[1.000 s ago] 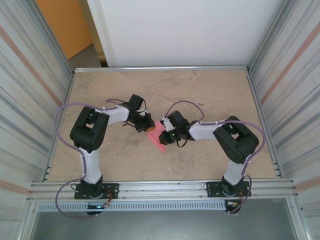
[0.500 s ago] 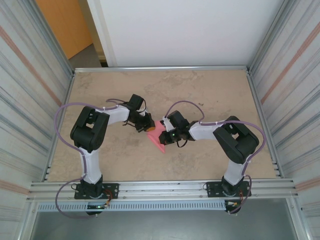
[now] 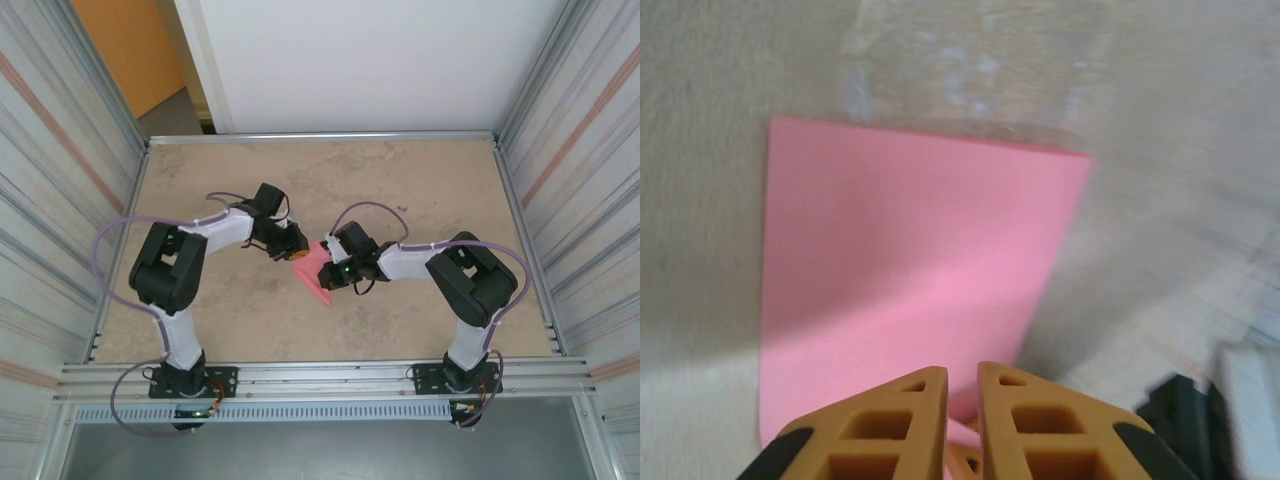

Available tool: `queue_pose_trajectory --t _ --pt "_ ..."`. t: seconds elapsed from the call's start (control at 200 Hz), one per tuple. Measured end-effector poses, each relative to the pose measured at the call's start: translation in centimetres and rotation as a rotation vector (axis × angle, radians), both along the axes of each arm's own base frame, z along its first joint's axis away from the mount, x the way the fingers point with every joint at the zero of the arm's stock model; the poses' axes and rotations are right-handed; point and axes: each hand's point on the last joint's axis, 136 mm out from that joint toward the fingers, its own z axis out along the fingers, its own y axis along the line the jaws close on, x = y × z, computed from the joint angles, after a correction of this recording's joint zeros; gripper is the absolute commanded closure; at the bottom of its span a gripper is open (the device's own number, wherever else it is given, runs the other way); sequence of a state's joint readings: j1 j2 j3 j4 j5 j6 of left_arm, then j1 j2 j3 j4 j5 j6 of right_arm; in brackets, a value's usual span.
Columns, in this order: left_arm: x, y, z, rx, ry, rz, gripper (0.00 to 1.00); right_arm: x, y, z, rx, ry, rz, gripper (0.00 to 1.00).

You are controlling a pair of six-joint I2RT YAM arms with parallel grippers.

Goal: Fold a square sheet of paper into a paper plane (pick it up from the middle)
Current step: Third fold the triangle at the center of the table.

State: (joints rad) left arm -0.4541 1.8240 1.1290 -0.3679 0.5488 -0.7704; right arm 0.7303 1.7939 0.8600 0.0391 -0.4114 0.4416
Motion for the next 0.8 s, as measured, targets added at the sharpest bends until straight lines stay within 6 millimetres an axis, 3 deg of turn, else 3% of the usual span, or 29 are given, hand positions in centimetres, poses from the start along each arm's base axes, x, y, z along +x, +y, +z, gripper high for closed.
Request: queue_pose_trajectory --t 0.12,0.336,0.521,0.802 --pt "-1.8 -0.1 0.9 -0.037 -0.003 0.024 0.83 0.0 0.0 0.0 0.0 0.0 0.0 1.0" --pt "-5.8 -0.9 -1.9 -0.035 0.109 0.02 0.88 0.0 0.0 0.0 -0.001 0.002 0.0 1.0" --pt "-6.0 -1.9 -1.9 -0.051 0.11 0.023 0.89 0.0 0.0 0.0 -0.004 0.006 0.0 1.0" --pt "-6.4 -1.6 -2.9 -0.034 0.136 0.043 0.89 0.0 0.1 0.0 -0.007 0.008 0.0 1.0"
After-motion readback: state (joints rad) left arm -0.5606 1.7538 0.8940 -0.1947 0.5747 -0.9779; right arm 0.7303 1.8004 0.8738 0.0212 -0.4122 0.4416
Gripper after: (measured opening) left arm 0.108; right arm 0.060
